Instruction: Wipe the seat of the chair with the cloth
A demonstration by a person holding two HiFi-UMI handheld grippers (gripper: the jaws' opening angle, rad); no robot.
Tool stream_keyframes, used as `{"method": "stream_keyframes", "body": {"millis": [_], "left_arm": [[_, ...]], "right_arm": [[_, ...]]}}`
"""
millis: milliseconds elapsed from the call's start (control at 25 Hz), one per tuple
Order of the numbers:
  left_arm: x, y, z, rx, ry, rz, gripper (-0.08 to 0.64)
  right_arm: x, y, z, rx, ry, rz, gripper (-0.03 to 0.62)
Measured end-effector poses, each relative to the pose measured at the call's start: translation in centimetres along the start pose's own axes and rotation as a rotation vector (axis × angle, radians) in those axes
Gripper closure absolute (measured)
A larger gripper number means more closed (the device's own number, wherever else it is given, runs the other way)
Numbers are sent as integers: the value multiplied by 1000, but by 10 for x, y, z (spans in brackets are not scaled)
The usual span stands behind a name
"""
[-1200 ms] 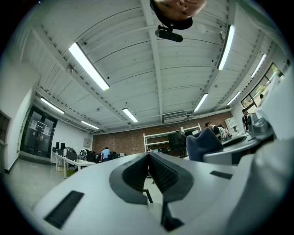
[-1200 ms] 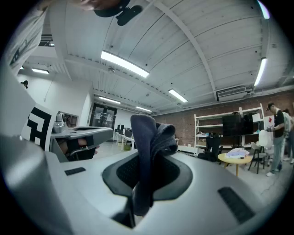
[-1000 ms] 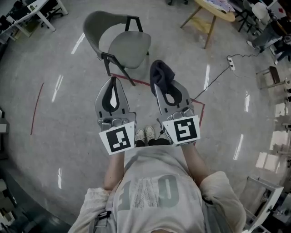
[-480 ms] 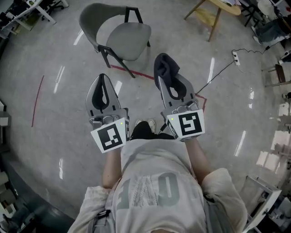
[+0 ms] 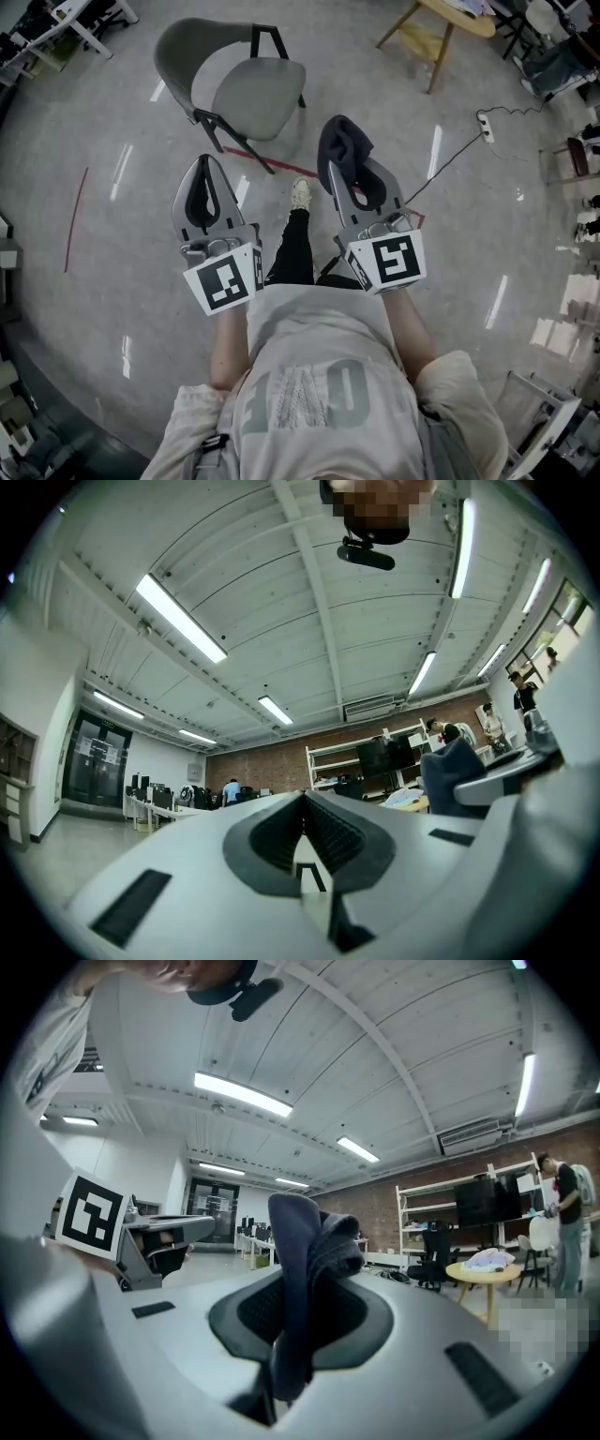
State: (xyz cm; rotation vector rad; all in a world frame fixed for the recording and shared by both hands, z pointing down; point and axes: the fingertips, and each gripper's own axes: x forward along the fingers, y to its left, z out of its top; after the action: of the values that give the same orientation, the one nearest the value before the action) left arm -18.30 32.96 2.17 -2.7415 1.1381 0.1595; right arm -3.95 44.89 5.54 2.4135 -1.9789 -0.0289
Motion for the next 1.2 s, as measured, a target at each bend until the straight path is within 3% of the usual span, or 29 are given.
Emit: {"method": "stream_keyframes", "body": {"millis": [280, 640, 920, 1200], "left_arm": [[62, 3, -25, -20, -24, 5, 545], [214, 18, -61, -45, 3, 42, 545], [342, 49, -58, -21, -48, 78, 545], [406, 77, -61, -22, -44, 145, 545]], "right_arm": [[55, -30, -15, -13, -4, -8, 535], [201, -103, -24, -5, 39, 36, 535], [342, -148, -16, -6, 55, 97, 535], [408, -172, -5, -2, 48, 123, 535]]}}
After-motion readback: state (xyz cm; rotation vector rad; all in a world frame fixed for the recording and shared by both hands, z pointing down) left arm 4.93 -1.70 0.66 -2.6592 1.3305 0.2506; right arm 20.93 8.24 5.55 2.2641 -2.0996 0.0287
